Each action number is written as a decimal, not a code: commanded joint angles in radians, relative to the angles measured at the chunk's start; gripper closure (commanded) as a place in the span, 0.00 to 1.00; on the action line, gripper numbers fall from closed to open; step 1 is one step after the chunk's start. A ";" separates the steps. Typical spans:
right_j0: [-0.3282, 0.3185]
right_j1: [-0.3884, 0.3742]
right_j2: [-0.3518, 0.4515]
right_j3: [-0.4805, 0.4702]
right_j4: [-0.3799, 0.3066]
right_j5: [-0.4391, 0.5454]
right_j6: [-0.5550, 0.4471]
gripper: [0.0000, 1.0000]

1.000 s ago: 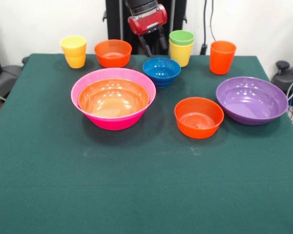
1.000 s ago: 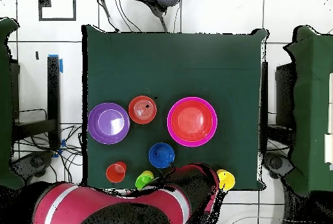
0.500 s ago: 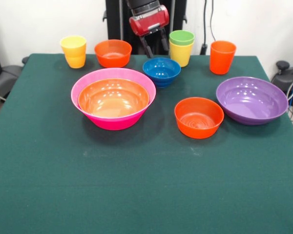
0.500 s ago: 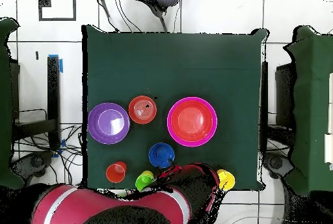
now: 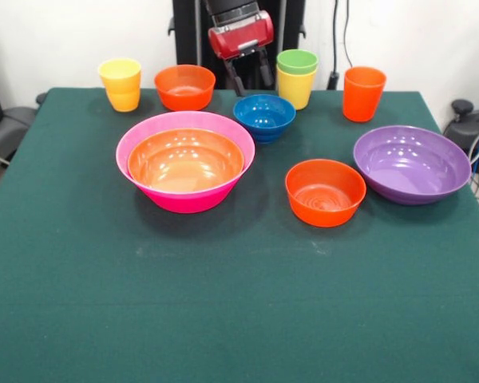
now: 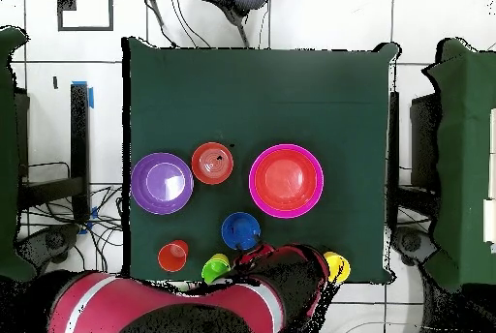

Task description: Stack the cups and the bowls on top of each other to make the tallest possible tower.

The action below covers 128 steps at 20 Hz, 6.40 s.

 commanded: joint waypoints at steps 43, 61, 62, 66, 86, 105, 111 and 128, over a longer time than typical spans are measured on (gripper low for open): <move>-0.012 0.250 -0.014 -0.063 0.249 -0.185 -0.359 0.00; 0.001 0.288 -0.065 -0.068 0.324 -0.217 -0.358 0.00; 0.002 0.293 -0.067 -0.070 0.326 -0.216 -0.356 0.00; 0.002 0.301 -0.079 -0.074 0.342 -0.224 -0.351 0.00; 0.046 0.394 -0.126 -0.116 0.430 -0.242 -0.303 0.00; 0.054 0.336 -0.093 -0.105 0.354 -0.289 -0.246 0.00; 0.068 0.294 -0.079 -0.097 0.305 -0.299 -0.201 0.00; 0.073 0.366 -0.083 -0.132 0.412 -0.208 -0.258 0.00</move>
